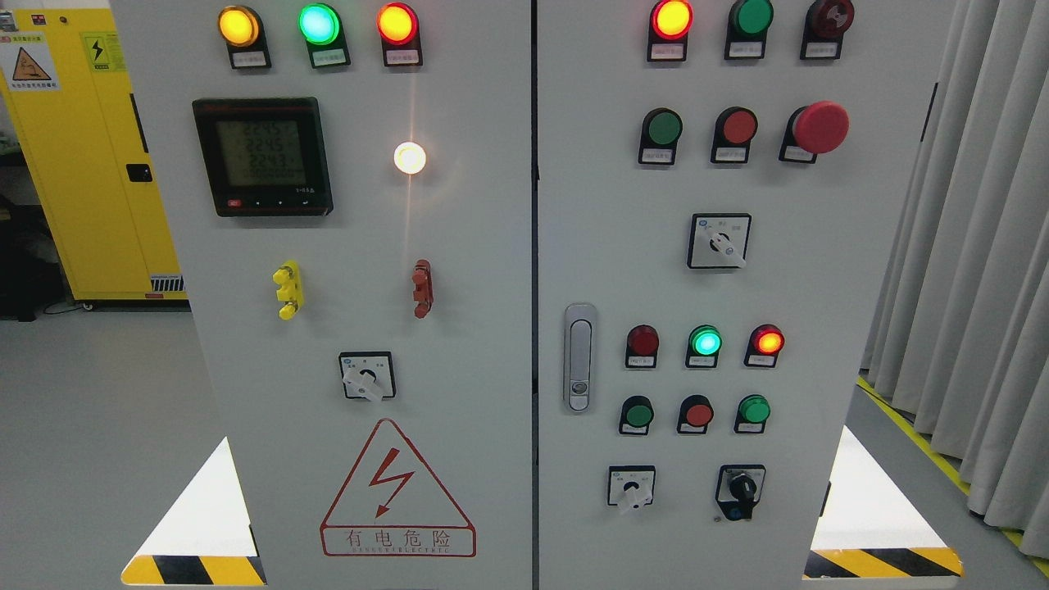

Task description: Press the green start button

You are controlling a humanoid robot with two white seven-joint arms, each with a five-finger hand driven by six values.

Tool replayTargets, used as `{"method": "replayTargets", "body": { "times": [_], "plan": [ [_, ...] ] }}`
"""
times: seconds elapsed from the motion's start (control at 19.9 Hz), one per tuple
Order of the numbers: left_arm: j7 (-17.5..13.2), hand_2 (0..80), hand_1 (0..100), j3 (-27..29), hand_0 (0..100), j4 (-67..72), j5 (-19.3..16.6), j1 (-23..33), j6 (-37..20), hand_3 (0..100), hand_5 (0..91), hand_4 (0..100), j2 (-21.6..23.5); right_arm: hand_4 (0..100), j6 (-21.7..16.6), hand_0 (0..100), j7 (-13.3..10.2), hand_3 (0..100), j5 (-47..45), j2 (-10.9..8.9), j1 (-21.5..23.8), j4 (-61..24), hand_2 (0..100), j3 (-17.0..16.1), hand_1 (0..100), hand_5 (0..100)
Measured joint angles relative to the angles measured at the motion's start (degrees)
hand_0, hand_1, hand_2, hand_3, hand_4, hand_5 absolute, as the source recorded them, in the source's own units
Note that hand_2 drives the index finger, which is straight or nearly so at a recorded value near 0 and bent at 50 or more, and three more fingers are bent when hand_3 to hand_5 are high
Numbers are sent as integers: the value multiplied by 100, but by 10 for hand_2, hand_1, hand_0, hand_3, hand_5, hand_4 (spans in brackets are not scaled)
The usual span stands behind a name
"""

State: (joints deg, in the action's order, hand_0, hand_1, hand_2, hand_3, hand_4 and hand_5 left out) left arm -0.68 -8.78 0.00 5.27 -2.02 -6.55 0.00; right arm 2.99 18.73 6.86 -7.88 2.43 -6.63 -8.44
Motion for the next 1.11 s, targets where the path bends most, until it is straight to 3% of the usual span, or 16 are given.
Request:
{"method": "replayTargets", "body": {
  "times": [0.8, 1.11],
  "plan": [
    [0, 0, 556, 0, 120, 0, 0, 0, 0, 0, 0, 0, 0, 0, -28, 238, 0, 0, 3, 12, -5, -3, 0, -5, 373, 0],
    [0, 0, 556, -1, 120, 0, 1, 0, 0, 0, 0, 0, 0, 0, -245, 233, -82, 0, 51, 29, -5, -228, 0, 124, 381, 0]
  ]
}}
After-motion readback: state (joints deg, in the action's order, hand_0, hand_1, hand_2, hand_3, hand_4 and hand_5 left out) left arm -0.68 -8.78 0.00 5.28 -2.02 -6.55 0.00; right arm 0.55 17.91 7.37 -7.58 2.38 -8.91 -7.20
